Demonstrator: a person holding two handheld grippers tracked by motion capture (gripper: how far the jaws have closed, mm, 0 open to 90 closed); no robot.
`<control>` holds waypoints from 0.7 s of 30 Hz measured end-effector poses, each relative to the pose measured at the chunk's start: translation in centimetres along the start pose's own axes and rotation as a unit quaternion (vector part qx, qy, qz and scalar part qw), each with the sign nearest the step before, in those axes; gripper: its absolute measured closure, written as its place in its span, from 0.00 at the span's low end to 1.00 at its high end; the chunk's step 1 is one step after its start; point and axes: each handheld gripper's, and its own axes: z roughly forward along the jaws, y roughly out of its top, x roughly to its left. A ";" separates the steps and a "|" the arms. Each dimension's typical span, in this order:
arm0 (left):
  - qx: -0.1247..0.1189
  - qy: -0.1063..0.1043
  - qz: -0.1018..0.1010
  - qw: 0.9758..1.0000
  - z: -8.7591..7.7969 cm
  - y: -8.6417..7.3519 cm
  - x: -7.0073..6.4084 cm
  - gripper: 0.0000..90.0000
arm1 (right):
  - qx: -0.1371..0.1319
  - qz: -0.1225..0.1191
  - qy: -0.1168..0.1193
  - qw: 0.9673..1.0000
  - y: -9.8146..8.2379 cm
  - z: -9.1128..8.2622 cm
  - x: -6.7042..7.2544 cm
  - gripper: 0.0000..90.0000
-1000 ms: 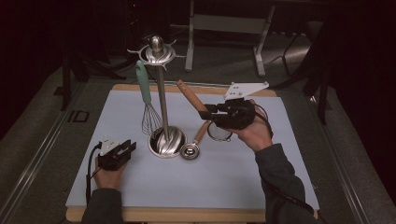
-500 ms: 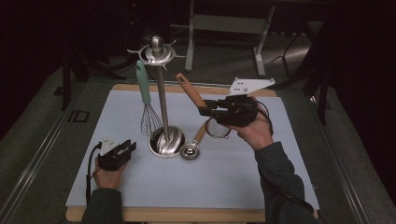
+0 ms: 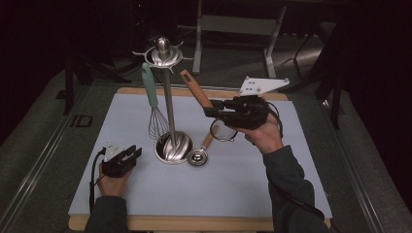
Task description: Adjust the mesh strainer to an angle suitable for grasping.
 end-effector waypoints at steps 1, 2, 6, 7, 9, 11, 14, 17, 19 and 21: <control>0.000 0.000 0.000 1.000 0.0 0.0 0.0 0.77 | -0.001 -0.001 0.000 1.000 0.1 0.0 0.0 0.79; 0.000 0.000 0.000 1.000 0.0 0.0 0.0 0.77 | -0.001 -0.001 0.000 1.000 0.1 0.0 0.1 0.79; 0.000 0.000 0.001 1.000 0.0 0.0 0.0 0.77 | -0.004 -0.003 0.002 1.000 0.4 -0.1 0.2 0.79; 0.000 0.000 0.000 1.000 0.0 0.0 0.0 0.77 | -0.005 -0.004 0.002 1.000 0.4 -0.1 0.2 0.79; 0.000 0.000 0.000 1.000 0.0 0.0 0.0 0.77 | -0.008 -0.004 0.004 1.000 0.6 -0.1 0.3 0.79; 0.000 0.000 0.000 1.000 0.0 0.0 0.0 0.76 | -0.009 -0.004 0.004 1.000 0.6 -0.1 0.4 0.79; 0.000 0.000 0.000 1.000 0.0 0.0 0.0 0.76 | -0.011 -0.010 0.004 1.000 0.9 -0.1 0.6 0.79; 0.000 0.000 -0.001 1.000 0.0 0.0 0.0 0.76 | -0.015 -0.011 0.006 1.000 1.2 -0.1 0.7 0.79; 0.000 0.000 0.000 1.000 0.0 0.0 0.0 0.76 | -0.016 -0.012 0.008 1.000 1.3 -0.1 0.8 0.79; 0.000 -0.001 0.000 1.000 0.0 0.0 0.0 0.76 | -0.017 -0.013 0.009 1.000 1.3 0.0 0.8 0.79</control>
